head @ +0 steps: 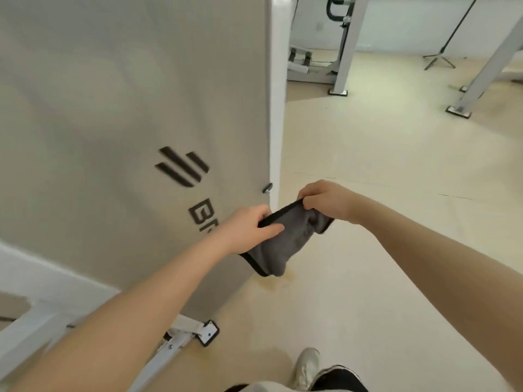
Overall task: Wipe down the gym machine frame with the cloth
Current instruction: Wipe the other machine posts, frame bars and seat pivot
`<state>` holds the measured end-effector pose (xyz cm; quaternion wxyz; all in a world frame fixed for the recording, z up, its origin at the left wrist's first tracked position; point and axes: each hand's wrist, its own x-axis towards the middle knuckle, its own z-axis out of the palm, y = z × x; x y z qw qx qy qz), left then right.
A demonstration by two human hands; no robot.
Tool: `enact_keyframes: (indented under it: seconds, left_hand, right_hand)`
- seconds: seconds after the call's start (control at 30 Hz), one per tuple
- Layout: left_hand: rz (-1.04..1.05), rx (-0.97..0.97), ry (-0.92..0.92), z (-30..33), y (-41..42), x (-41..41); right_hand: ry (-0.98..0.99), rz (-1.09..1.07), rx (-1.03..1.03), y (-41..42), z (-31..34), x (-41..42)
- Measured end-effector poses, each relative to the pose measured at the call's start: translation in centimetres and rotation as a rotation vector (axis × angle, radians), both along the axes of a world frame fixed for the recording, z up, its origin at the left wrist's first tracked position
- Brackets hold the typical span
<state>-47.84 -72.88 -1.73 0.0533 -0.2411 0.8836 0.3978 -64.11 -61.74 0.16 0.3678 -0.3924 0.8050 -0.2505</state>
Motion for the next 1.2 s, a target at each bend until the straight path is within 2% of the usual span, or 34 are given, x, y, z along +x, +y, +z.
enact_keyframes:
  seconds: [0.1, 0.23, 0.37, 0.5, 0.6, 0.7, 0.77, 0.93, 1.1, 1.2]
  left_hand:
    - [0.008, 0.053, 0.016, -0.1, 0.3, -6.4]
    - [0.054, 0.041, -0.001, -1.2, 0.7, -14.1]
    - [0.138, 0.070, -0.039, -2.6, 0.1, -21.7]
    - [0.299, 0.099, -0.025, -4.3, -2.9, -29.5]
    - [0.373, 0.101, -0.055, -5.0, -6.0, -34.9]
    - [0.466, 0.205, -0.063, -4.4, -9.3, -39.3]
    - [0.536, 0.232, -0.044, -3.5, -11.4, -41.5]
    - [0.657, 0.052, -0.048, -2.2, -16.9, -42.9]
    - [0.957, 0.001, -0.040, -2.2, -22.5, -41.3]
    - [1.142, -0.007, 0.001, -1.7, -25.4, -41.1]
  right_hand:
    - [-0.043, -0.073, -0.032, 0.6, -0.4, -5.7]
    - [0.071, -0.063, -0.050, 0.4, -1.4, -12.5]
    - [0.172, 0.035, -0.037, -1.5, -2.0, -19.0]
    - [0.297, 0.094, -0.052, -5.5, -3.1, -26.1]
    - [0.304, 0.132, -0.045, -9.2, -3.6, -31.6]
    - [0.304, 0.204, -0.037, -13.1, -2.9, -36.4]
    - [0.285, 0.239, -0.061, -15.8, -2.3, -39.0]
    - [0.087, 0.365, -0.106, -23.8, -1.5, -42.7]
    - [-0.109, 0.545, -0.130, -32.8, -1.6, -43.4]
    - [-0.156, 0.705, -0.155, -38.4, -0.8, -43.7]
